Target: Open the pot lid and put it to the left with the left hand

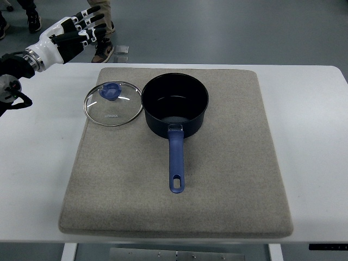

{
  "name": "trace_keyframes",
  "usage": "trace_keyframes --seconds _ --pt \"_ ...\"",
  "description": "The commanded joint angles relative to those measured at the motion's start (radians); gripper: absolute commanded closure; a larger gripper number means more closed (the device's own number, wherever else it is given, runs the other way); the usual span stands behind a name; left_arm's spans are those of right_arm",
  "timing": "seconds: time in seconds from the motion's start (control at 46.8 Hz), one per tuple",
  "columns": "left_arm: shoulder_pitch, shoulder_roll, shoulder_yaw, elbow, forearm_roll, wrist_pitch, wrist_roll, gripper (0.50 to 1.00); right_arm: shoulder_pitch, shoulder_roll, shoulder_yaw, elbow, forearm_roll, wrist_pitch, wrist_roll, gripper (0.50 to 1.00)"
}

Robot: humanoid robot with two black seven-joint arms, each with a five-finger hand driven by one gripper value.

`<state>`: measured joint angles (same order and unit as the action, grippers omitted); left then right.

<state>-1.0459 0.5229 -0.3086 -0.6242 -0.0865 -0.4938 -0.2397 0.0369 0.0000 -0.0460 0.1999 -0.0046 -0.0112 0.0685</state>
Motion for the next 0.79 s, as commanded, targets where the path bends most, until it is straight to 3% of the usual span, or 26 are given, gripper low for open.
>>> trace_keyframes --seconds 0.0,0.363,0.556,0.77 --pt "0.013 0.005 -0.001 0.001 -0.058 -0.028 0.003 0.508 0.0 0.0 0.0 0.0 0.0 0.0 0.0 0.583" --pt "0.064 0.014 -0.023 0.009 -0.269 -0.08 0.068 0.508 0.0 0.0 0.0 0.0 0.0 0.0 0.0 0.583" --pt "0.105 0.014 -0.099 0.009 -0.272 -0.08 0.111 0.508 0.0 0.0 0.0 0.001 0.0 0.0 -0.001 0.583" --pt "0.113 0.015 -0.109 0.009 -0.274 -0.08 0.114 0.508 -0.003 0.0 -0.002 0.003 -0.002 0.007 0.0 0.583"
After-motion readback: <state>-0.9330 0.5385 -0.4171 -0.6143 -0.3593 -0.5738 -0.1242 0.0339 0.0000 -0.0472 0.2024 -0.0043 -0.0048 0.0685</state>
